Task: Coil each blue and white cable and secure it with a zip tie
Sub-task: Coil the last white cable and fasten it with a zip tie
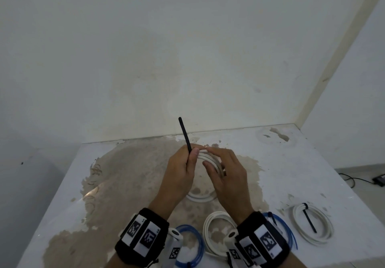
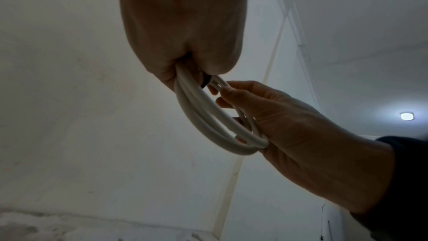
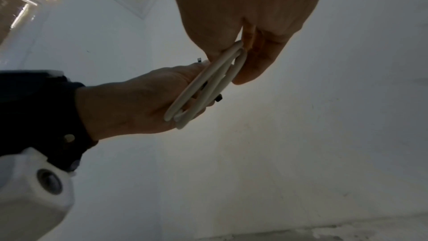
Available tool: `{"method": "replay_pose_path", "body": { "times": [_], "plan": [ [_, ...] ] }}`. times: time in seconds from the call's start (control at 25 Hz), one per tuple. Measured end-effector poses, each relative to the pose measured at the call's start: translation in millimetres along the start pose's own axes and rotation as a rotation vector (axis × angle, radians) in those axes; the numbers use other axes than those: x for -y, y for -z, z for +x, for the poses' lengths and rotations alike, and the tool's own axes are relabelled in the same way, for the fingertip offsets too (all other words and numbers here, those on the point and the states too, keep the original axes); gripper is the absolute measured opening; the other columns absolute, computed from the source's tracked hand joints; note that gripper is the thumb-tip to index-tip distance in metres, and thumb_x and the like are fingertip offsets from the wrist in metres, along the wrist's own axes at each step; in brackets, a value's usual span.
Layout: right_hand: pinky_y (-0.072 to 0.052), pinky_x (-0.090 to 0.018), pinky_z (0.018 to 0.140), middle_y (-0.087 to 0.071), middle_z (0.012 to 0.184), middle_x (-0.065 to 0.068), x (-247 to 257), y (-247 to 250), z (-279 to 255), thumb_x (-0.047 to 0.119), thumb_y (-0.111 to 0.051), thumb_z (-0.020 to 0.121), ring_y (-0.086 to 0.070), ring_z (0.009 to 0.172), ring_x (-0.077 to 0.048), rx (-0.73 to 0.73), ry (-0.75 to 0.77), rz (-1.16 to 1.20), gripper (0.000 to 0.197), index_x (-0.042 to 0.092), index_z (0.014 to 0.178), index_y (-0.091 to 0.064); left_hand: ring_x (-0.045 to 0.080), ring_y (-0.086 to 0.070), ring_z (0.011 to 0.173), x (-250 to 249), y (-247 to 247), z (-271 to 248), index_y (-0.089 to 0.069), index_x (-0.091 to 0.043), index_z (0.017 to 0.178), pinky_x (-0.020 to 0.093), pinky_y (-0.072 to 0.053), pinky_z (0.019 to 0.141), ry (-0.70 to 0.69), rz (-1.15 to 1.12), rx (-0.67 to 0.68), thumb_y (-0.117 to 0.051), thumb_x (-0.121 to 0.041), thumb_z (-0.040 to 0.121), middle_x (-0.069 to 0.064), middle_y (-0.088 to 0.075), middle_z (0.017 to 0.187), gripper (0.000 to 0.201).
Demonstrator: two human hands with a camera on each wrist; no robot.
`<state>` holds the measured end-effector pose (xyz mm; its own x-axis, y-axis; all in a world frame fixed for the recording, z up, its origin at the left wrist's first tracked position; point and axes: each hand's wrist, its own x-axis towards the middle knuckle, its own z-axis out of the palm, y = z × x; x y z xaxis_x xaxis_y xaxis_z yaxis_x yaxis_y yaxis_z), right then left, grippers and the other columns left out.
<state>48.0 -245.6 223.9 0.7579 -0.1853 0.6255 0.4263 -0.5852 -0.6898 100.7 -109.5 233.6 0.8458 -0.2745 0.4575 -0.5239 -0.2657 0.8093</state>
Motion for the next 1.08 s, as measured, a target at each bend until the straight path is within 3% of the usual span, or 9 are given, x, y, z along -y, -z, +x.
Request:
{"method": "replay_pose_path", "body": {
  "times": [0.16,0.32,0.4,0.48,0.56,0.64,0.76,0.92,1.08],
  "plan": [
    [-0.052,-0.017,0.068,-0.070,0.100,0.002,-5.0,-0.4,-6.2,0.021,-0.071,0.092,-0.065,0.081,-0.005,-0.023,0.028,-0.035,0.020,0.013,0.110,-0.068,0.005,-0.064,0.095,-0.5,0.4,-4.4,-0.065,-0.017,0.108,0.020,-0.049,0.082,-0.022,-0.027,0.015,-0.037,-0.031,0.104,-0.010,-0.066,0.098,0.032],
    [-0.048,-0.014,0.058,-0.070,0.083,0.014,10.1,10.6,-10.9,0.026,-0.073,0.089,-0.065,0.067,-0.006,0.052,-0.182,0.168,0.013,0.027,0.100,-0.067,0.000,-0.061,0.089,-4.6,2.0,-12.4,-0.064,-0.019,0.105,0.011,-0.043,0.079,-0.063,-0.036,0.052,-0.039,-0.017,0.103,-0.014,-0.063,0.094,0.025],
    [-0.053,-0.026,0.057,-0.072,0.087,0.004,17.9,16.2,-6.7,0.034,-0.067,0.092,-0.068,0.069,-0.015,0.064,-0.395,0.385,0.012,0.023,0.098,-0.066,0.005,-0.062,0.094,-5.0,1.8,-15.8,-0.064,-0.016,0.106,0.015,-0.045,0.083,-0.112,-0.022,0.070,-0.040,-0.017,0.103,-0.007,-0.064,0.099,0.024],
    [-0.055,-0.035,0.057,-0.074,0.093,-0.007,22.0,19.0,3.0,0.039,-0.053,0.100,-0.070,0.072,-0.022,0.148,-0.715,0.552,0.028,0.015,0.105,-0.068,0.007,-0.062,0.098,-4.6,-2.3,-18.4,-0.064,-0.014,0.109,0.019,-0.048,0.086,-0.132,-0.009,0.099,-0.038,-0.023,0.103,-0.003,-0.064,0.103,0.028],
    [-0.051,-0.034,0.054,-0.075,0.090,-0.008,23.1,20.9,10.1,0.039,-0.043,0.104,-0.067,0.070,-0.023,0.303,-0.987,0.700,0.039,0.011,0.105,-0.070,0.007,-0.061,0.099,-4.9,-6.8,-20.7,-0.065,-0.013,0.110,0.022,-0.049,0.087,-0.123,-0.001,0.135,-0.036,-0.028,0.102,-0.002,-0.063,0.105,0.033],
    [-0.042,-0.027,0.047,-0.070,0.078,-0.004,23.5,24.4,12.5,0.034,-0.043,0.104,-0.059,0.063,-0.019,0.359,-1.107,0.821,0.036,0.010,0.099,-0.069,0.006,-0.061,0.099,-5.0,-9.3,-22.0,-0.065,-0.014,0.109,0.022,-0.049,0.087,-0.124,0.014,0.157,-0.035,-0.031,0.102,-0.002,-0.062,0.105,0.036],
    [-0.032,-0.022,0.044,-0.061,0.068,0.001,18.7,27.1,11.6,0.028,-0.046,0.102,-0.047,0.057,-0.013,0.365,-1.142,0.972,0.031,0.013,0.098,-0.073,0.003,-0.058,0.098,-6.5,-9.3,-21.7,-0.065,-0.015,0.108,0.019,-0.046,0.087,-0.153,0.027,0.169,-0.032,-0.037,0.103,-0.004,-0.058,0.105,0.041],
    [-0.027,-0.019,0.044,-0.054,0.071,0.004,15.3,25.9,12.0,0.029,-0.054,0.096,-0.042,0.055,-0.007,0.453,-1.098,1.165,0.037,0.016,0.128,-0.068,-0.003,-0.050,0.100,-12.4,-7.7,-22.8,-0.064,-0.009,0.105,0.008,-0.039,0.089,-0.169,0.010,0.106,-0.031,-0.038,0.103,-0.001,-0.043,0.110,0.044],
    [-0.032,-0.018,0.041,-0.058,0.075,0.003,12.3,25.6,14.4,0.025,-0.055,0.095,-0.044,0.053,-0.007,0.449,-1.095,1.296,0.039,0.007,0.129,-0.065,-0.005,-0.052,0.100,-17.2,-7.3,-20.9,-0.064,-0.008,0.107,0.007,-0.039,0.088,-0.161,-0.034,0.068,-0.036,-0.026,0.101,-0.001,-0.040,0.110,0.034]
  ]
}}
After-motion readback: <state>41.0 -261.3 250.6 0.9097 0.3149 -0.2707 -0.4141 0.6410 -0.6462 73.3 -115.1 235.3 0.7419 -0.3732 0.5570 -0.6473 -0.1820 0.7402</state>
